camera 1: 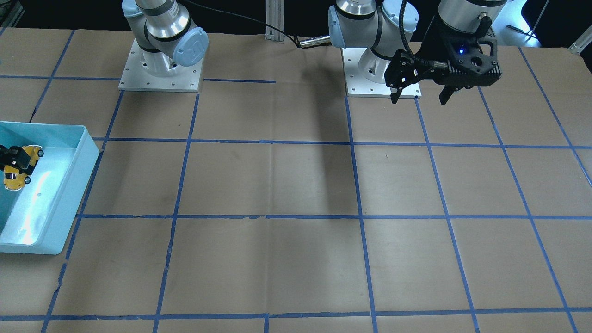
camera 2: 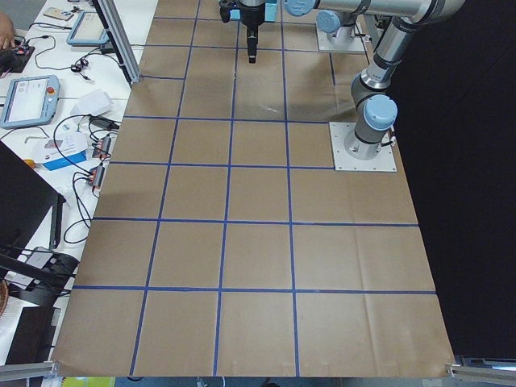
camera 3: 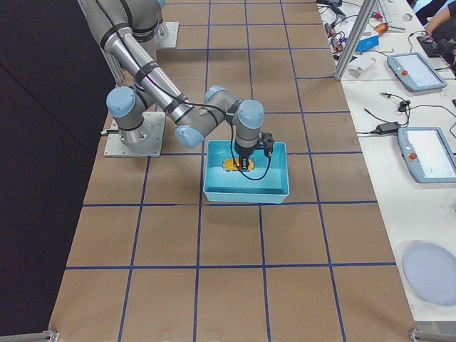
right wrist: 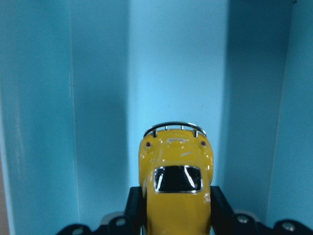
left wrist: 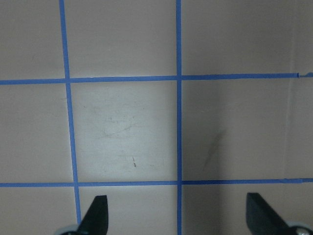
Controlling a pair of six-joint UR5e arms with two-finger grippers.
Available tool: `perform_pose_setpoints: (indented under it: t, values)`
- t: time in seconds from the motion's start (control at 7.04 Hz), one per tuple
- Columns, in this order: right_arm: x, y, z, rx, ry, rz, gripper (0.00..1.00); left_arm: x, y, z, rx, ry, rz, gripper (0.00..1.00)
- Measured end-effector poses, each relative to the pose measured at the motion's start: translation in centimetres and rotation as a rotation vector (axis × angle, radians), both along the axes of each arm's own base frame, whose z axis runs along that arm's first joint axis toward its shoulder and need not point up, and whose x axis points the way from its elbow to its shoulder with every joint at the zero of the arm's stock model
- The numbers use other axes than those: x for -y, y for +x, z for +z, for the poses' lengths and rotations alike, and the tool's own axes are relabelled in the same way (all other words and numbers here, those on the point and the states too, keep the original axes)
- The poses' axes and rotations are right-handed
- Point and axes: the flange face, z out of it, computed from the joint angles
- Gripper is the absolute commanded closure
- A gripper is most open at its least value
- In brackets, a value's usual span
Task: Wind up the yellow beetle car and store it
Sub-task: 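Lower the car into the light blue bin and open the right gripper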
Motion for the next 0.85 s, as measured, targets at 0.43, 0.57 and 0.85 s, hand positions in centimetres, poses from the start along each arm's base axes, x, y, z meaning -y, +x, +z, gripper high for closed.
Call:
perform_pose_setpoints:
  t: [0.43,0.57,0.85]
  values:
    - [0.9,-0.9,-3.9,0.012,0.025,-0.023,0.80,0.0,0.0,0.0,0.000,0.001,0.000,0.00]
    - [1.0,-1.0,-5.0,0.023,0.034,-0.023,0.21,0.0,0.0,0.0,0.000,0.001,0.000,0.00]
    - [1.5,-1.3,-5.2,0.013,0.015,-0.026,0.00,0.0,0.0,-0.1,0.000,0.001,0.000,0.00]
